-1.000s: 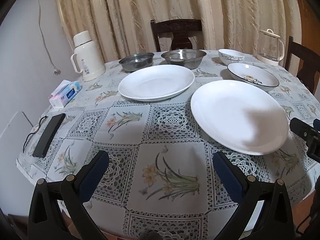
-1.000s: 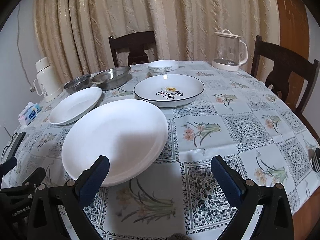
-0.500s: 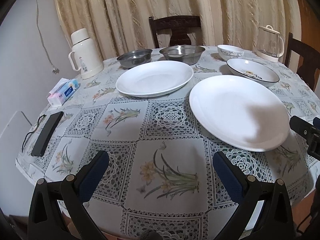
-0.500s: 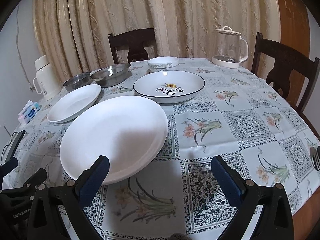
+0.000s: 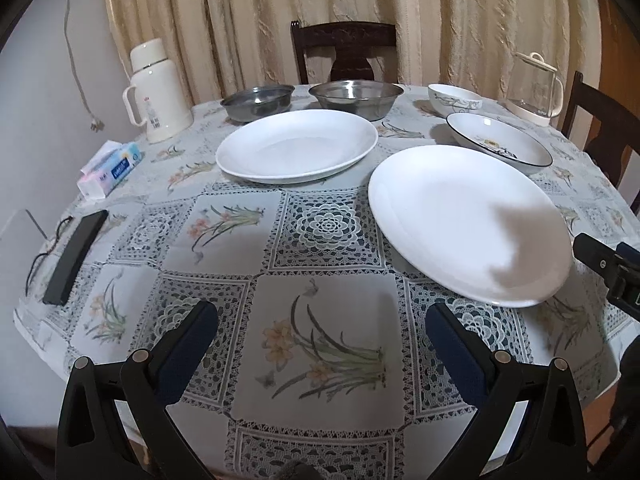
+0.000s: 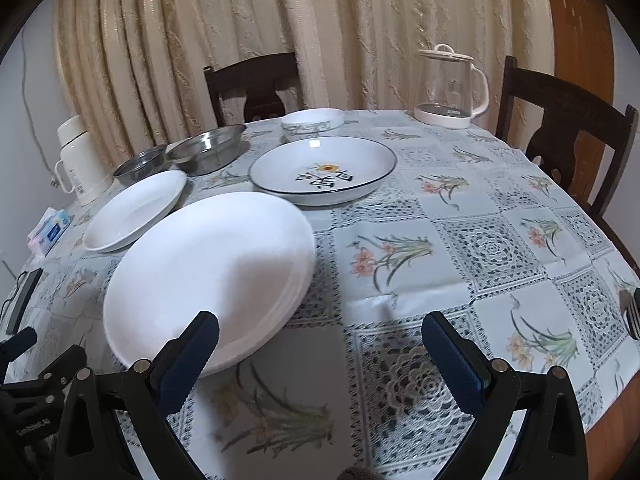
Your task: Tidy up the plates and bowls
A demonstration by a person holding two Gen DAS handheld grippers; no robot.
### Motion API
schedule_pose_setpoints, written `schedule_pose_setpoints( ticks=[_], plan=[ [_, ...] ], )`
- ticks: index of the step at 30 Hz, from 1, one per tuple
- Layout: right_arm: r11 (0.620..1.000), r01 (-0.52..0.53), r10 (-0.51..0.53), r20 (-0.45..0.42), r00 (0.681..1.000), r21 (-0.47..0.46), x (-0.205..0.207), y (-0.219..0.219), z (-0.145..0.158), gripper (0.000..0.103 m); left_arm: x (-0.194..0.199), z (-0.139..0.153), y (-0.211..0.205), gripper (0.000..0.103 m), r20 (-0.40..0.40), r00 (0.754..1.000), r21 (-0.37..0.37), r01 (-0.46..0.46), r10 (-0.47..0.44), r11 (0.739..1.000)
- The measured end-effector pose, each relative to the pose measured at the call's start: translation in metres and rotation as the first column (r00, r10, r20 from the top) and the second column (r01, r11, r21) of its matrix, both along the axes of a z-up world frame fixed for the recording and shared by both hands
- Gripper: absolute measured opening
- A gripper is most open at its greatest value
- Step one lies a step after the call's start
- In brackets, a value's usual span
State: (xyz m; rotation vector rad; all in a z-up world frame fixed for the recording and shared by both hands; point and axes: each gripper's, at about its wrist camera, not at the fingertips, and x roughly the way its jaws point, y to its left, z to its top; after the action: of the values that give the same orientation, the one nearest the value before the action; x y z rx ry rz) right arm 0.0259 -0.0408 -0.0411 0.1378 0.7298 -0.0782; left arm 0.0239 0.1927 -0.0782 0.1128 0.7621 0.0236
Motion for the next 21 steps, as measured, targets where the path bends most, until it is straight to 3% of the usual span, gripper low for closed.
schedule_pose_setpoints(
  ticks=[10, 21],
  plan=[
    [0.998, -0.025, 0.028, -0.065, 0.997, 0.051, 0.033, -0.012, -0.008, 0.103, 0.045, -0.003, 0.015, 0.103, -0.091, 0.996, -0.159, -0.037, 0.022, 0.987],
    [0.994, -0.068, 0.078, -0.126, 0.989, 0.082, 0.060, -0.008, -0.021, 0.103, 0.090, -0.012, 0.004, 0.103, -0.168, 0.986, -0.206, -0.043, 0.008, 0.978]
  ],
)
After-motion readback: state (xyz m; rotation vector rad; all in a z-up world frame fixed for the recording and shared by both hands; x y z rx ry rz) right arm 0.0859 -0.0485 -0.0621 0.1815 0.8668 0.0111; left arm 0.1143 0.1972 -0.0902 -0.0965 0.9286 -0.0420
